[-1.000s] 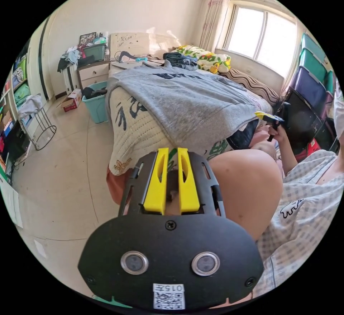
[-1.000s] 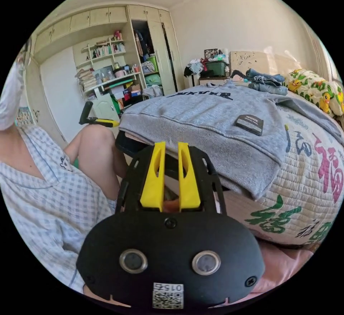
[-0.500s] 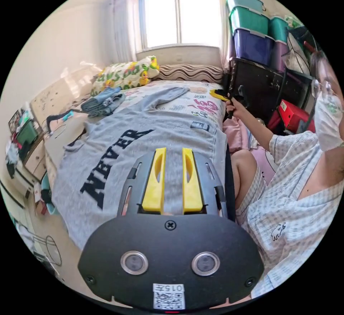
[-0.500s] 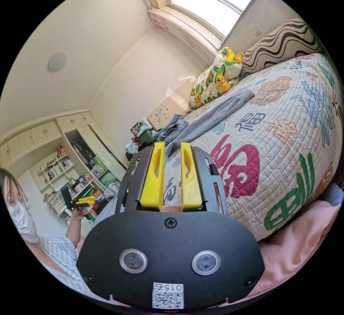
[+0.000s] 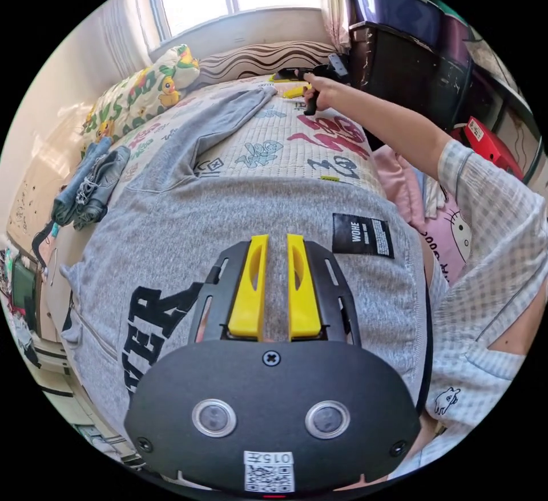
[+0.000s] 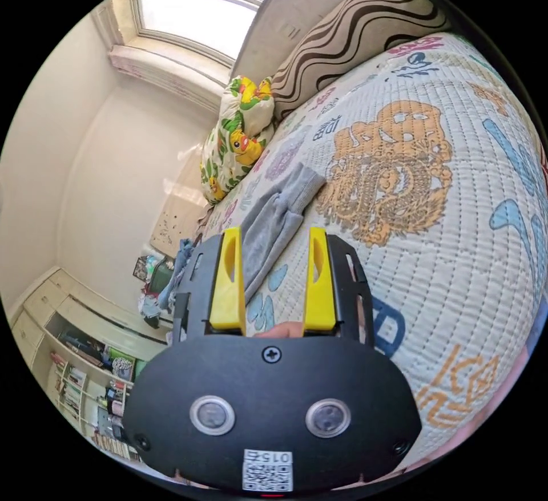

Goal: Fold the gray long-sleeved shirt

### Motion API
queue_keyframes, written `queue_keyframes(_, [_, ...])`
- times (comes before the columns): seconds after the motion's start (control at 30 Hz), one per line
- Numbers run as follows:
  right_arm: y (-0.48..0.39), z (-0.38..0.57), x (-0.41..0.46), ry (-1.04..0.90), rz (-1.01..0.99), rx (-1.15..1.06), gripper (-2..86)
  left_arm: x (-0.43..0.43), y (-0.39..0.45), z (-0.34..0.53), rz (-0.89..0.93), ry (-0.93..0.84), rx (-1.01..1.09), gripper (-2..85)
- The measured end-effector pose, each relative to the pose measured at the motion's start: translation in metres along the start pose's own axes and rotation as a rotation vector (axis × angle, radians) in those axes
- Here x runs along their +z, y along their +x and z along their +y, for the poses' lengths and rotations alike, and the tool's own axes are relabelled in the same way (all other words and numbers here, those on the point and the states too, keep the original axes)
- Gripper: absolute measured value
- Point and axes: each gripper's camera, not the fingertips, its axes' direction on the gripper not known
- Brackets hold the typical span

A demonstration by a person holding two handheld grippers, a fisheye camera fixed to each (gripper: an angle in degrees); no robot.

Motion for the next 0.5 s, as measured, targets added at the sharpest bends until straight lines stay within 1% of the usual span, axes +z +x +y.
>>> queue_keyframes(0.1, [0.009,0.005,0.023,0.076,-0.027,0.066,13.1,0.006,-0.008,0.0,0.008,0.001,-0.003,5.8])
queue_keyframes(0.23, [0.015,0.025,0.047,0.056,0.04,0.047,7.3,0.018,-0.026,0.004,0.052,0.001,-0.023,5.4])
queue_keyframes(0.3, [0.025,0.038,0.05,0.031,0.002,0.047,5.5,0.023,-0.031,0.008,0.057,0.001,-0.026,5.4])
queue_keyframes(0.37, [0.03,0.06,0.042,0.068,-0.042,0.007,4.7,0.031,-0.038,0.015,0.062,0.001,-0.03,5.2])
queue_keyframes(0.43, [0.013,0.101,0.025,0.138,-0.059,-0.182,4.3,0.037,-0.044,0.021,0.069,0.001,-0.038,4.6])
queue_keyframes(0.47, [0.005,0.113,0.022,0.138,-0.068,-0.246,4.2,0.041,-0.048,0.026,0.078,0.002,-0.041,4.1])
queue_keyframes(0.5, [-0.012,0.14,0.013,0.128,-0.109,-0.367,4.2,0.043,-0.05,0.028,0.08,0.002,-0.043,3.8])
